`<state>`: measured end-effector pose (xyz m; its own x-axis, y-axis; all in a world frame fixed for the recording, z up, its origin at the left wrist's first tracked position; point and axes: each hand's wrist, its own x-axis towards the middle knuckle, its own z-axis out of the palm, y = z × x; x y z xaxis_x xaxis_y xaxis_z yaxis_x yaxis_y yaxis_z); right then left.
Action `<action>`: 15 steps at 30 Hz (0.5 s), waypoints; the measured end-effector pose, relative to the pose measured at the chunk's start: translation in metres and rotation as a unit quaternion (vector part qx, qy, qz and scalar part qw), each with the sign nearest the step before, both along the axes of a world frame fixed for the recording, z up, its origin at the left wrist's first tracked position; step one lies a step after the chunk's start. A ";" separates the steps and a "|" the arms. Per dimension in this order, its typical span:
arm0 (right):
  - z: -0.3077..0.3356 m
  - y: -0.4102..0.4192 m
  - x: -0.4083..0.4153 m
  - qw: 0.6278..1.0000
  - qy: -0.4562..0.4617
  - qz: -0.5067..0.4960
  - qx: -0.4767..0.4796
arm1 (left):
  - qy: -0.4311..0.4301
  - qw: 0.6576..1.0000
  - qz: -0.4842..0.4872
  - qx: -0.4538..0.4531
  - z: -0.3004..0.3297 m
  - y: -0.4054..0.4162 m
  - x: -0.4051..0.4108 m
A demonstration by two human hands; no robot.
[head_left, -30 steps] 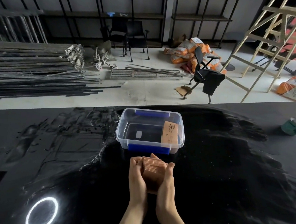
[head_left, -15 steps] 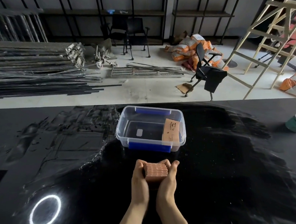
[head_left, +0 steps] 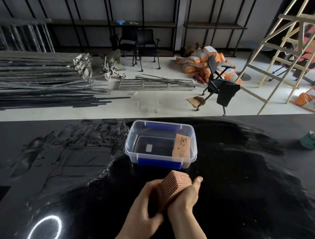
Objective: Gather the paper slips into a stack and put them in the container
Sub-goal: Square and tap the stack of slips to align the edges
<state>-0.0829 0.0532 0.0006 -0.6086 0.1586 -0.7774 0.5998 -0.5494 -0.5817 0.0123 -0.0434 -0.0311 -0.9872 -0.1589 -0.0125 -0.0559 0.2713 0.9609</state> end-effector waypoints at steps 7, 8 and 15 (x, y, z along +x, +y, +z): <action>-0.019 0.028 -0.006 0.981 0.175 0.071 0.043 | 0.025 0.958 0.015 -0.285 0.014 -0.022 -0.009; -0.020 0.034 -0.006 0.963 0.234 0.098 0.087 | 0.008 0.945 -0.008 -0.326 0.016 -0.027 -0.010; -0.057 0.027 0.012 0.848 0.356 0.264 0.289 | -0.058 0.935 -0.063 -0.344 0.001 -0.027 -0.018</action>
